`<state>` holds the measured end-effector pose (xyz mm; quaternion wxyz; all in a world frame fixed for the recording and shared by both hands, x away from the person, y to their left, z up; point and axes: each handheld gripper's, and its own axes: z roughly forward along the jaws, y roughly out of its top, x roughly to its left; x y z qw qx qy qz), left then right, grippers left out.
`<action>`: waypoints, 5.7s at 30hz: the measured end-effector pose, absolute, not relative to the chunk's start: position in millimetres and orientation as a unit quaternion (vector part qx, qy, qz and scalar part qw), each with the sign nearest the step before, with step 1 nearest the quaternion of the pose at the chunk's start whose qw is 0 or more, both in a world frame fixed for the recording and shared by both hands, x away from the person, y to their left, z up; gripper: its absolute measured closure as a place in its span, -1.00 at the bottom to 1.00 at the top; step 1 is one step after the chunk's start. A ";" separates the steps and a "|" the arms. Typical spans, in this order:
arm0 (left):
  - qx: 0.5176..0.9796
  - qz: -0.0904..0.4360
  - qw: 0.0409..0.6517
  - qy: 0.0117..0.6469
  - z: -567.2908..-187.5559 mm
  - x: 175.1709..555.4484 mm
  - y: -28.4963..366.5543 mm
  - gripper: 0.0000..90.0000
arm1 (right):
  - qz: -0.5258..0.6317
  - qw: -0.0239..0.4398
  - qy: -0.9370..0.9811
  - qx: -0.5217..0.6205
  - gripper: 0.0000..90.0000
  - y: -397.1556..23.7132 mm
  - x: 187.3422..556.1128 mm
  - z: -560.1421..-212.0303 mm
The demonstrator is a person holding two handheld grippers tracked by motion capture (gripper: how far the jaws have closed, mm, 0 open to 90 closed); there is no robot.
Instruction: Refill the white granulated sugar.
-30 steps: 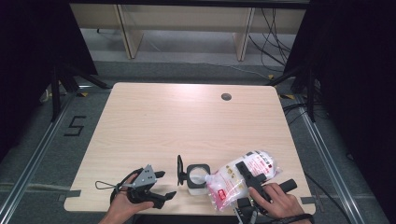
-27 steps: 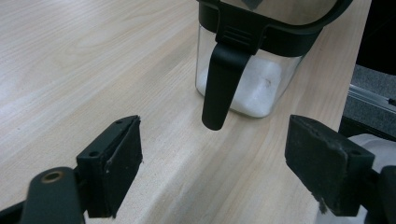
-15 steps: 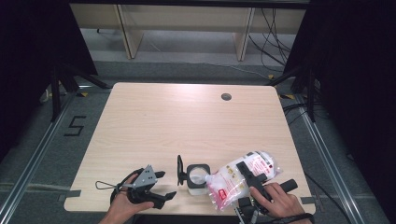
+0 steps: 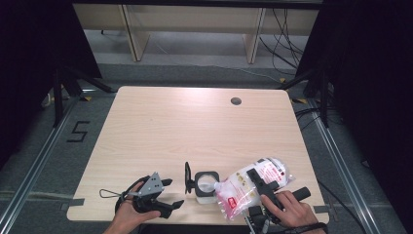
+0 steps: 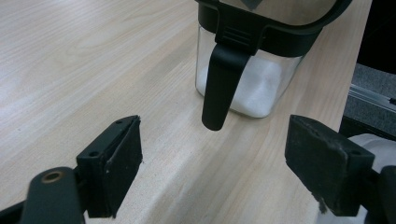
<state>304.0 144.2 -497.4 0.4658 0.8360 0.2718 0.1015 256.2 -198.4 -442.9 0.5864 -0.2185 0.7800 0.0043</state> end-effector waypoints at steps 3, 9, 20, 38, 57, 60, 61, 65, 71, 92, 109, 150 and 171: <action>0.835 0.103 0.467 0.272 -497.5 303.7 144.2 -0.58 | 0.003 0.587 0.778 -0.226 -0.01 -198.7 256.4 -443.0; 0.836 0.104 0.465 0.271 -497.4 304.0 144.7 -0.58 | 0.005 0.591 0.773 -0.230 -0.01 -198.6 256.8 -443.1; 0.837 0.107 0.467 0.264 -497.8 305.3 145.1 -0.58 | 0.003 0.594 0.772 -0.226 -0.01 -199.2 256.5 -442.5; 0.837 0.108 0.466 0.265 -497.7 305.0 145.1 -0.58 | 0.002 0.592 0.775 -0.221 -0.01 -200.5 256.4 -441.2; 0.837 0.108 0.466 0.265 -497.7 305.0 145.1 -0.58 | -0.014 0.596 0.768 -0.235 -0.01 -196.3 254.4 -438.8; 0.834 0.104 0.472 0.267 -498.5 305.0 144.1 -0.58 | -0.011 0.597 0.766 -0.239 -0.01 -196.3 254.8 -437.6; 0.838 0.108 0.465 0.265 -497.8 305.0 145.0 -0.58 | -0.012 0.594 0.771 -0.230 -0.01 -197.1 254.7 -439.1; 0.838 0.107 0.466 0.265 -497.8 305.2 145.1 -0.58 | -0.015 0.594 0.772 -0.226 -0.01 -198.1 253.5 -438.8; 0.834 0.105 0.471 0.268 -498.4 304.9 144.1 -0.58 | -0.020 0.592 0.772 -0.230 -0.01 -197.2 254.5 -438.1; 0.836 0.108 0.467 0.266 -497.7 305.1 145.1 -0.58 | -0.019 0.594 0.772 -0.227 0.00 -196.3 252.6 -437.6; 0.833 0.097 0.472 0.271 -497.5 304.2 143.9 -0.58 | -0.012 0.588 0.775 -0.230 0.01 -195.6 253.4 -437.5; 0.833 0.103 0.469 0.274 -496.4 304.1 146.0 -0.58 | -0.014 0.590 0.774 -0.229 0.03 -195.9 252.4 -437.3; 0.838 0.107 0.463 0.269 -496.2 305.0 146.9 -0.58 | -0.013 0.590 0.772 -0.236 0.03 -196.1 252.8 -435.2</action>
